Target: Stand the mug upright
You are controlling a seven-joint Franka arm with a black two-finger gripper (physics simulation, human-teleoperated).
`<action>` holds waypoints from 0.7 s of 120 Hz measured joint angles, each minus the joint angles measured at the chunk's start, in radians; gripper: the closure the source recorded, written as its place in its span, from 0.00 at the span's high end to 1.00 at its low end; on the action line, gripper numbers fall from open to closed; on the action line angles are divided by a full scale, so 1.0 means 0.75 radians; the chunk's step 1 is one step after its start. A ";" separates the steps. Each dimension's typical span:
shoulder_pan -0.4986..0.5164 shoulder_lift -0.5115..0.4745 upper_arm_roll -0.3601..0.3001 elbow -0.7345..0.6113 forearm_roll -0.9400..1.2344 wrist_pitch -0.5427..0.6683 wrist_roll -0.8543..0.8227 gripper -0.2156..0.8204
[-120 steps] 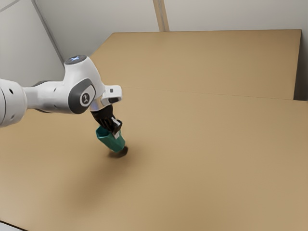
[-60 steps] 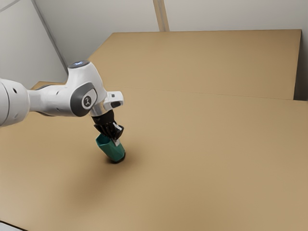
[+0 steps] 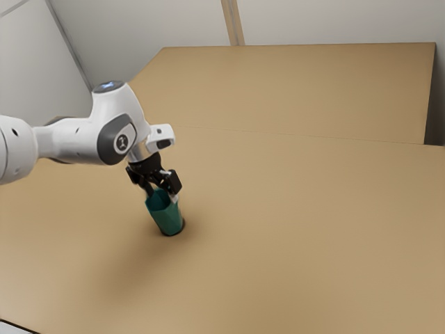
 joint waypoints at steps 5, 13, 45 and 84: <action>-0.016 -0.025 -0.002 0.002 -0.004 -0.012 -0.002 0.71; -0.045 -0.046 -0.005 0.018 -0.009 -0.035 -0.005 0.73; -0.037 -0.032 -0.001 0.387 -0.017 -0.250 -0.028 0.77; -0.667 0.060 0.604 0.815 0.048 -0.618 -0.066 0.79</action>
